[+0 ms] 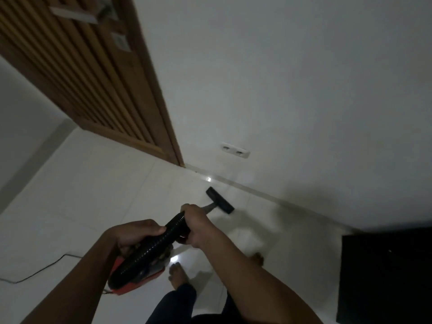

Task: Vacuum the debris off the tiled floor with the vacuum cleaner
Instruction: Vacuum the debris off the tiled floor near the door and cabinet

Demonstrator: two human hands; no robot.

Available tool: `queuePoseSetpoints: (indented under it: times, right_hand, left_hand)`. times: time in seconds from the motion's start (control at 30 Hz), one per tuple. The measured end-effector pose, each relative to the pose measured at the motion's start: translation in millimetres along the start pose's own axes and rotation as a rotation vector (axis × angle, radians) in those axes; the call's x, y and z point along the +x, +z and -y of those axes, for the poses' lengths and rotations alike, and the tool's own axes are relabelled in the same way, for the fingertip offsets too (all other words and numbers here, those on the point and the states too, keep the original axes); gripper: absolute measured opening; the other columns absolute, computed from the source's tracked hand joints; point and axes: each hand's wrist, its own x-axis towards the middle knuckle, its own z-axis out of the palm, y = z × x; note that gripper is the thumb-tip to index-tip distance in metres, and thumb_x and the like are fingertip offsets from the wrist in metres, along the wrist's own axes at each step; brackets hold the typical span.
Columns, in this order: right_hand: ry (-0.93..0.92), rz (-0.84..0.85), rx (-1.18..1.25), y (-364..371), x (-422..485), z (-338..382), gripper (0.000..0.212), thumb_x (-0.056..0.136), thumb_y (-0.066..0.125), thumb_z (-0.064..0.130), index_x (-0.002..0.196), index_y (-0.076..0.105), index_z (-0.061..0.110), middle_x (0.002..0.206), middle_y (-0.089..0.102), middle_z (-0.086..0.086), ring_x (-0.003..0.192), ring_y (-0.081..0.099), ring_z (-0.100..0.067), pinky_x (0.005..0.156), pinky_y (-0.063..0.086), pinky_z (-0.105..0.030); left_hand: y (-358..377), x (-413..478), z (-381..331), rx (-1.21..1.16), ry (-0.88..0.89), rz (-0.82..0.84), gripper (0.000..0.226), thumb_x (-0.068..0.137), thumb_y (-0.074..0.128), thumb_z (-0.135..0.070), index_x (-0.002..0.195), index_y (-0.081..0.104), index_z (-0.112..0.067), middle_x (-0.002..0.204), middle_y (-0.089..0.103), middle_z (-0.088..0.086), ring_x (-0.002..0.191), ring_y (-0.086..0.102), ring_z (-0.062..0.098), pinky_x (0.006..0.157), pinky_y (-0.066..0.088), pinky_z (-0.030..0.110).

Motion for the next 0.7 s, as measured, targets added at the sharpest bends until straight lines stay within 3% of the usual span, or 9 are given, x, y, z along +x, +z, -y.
queuePoseSetpoints:
  times: [0.1,0.2,0.27,0.4,0.57,0.7]
  right_hand:
    - [0.01,-0.009,-0.169,49.1,6.0,-12.0,0.011,0.09,0.046,0.017,0.084,0.051,0.011,0.083,0.058,-0.01,0.076,0.058,-0.022,0.066,0.051,-0.032]
    - [-0.015,-0.048,-0.276,84.9,19.3,-13.6,0.011,0.09,0.046,0.019,0.087,0.052,0.01,0.084,0.059,-0.01,0.077,0.059,-0.022,0.064,0.052,-0.034]
    - [-0.025,-0.077,-0.321,102.5,27.8,-13.3,0.011,0.088,0.046,0.018,0.092,0.053,0.01,0.089,0.06,-0.011,0.083,0.061,-0.023,0.065,0.052,-0.036]
    - [-0.014,-0.073,-0.441,121.9,34.7,-16.9,0.012,0.085,0.048,0.015,0.092,0.054,0.009,0.089,0.061,-0.01,0.085,0.062,-0.024,0.065,0.054,-0.036]
    - [0.024,-0.002,-0.534,150.9,33.6,-32.0,0.005,0.086,0.052,0.015,0.084,0.053,0.01,0.083,0.059,-0.01,0.08,0.06,-0.024,0.074,0.054,-0.039]
    - [0.01,-0.03,-0.544,163.9,46.0,-21.7,0.005,0.086,0.052,0.013,0.084,0.053,0.009,0.079,0.059,-0.01,0.075,0.061,-0.024,0.067,0.053,-0.038]
  left_hand:
    - [-16.6,-35.1,38.0,-0.154,0.042,-0.052,0.06,0.057,0.089,-0.056,0.084,0.077,-0.004,0.08,0.072,0.015,0.067,0.07,0.022,0.063,0.057,0.029]
    - [-33.2,-53.4,60.0,-0.205,0.055,-0.24,0.076,0.064,0.084,-0.06,0.106,0.072,0.003,0.097,0.069,0.024,0.082,0.067,0.031,0.076,0.056,0.037]
    - [-40.6,-60.5,63.9,-0.233,0.035,-0.307,0.075,0.076,0.076,-0.056,0.116,0.066,0.007,0.099,0.069,0.024,0.084,0.067,0.032,0.081,0.056,0.04]
    - [-55.2,-72.1,74.3,-0.241,0.045,-0.222,0.069,0.076,0.079,-0.053,0.111,0.068,0.005,0.103,0.069,0.024,0.084,0.068,0.032,0.083,0.054,0.047]
    - [-73.0,-94.1,103.7,-0.299,0.13,-0.047,0.055,0.063,0.087,-0.053,0.086,0.077,-0.004,0.084,0.074,0.014,0.072,0.071,0.022,0.067,0.057,0.032]
    - [-81.7,-92.6,103.2,-0.347,0.133,-0.192,0.063,0.072,0.082,-0.054,0.1,0.074,0.001,0.099,0.071,0.022,0.082,0.068,0.03,0.078,0.056,0.042]
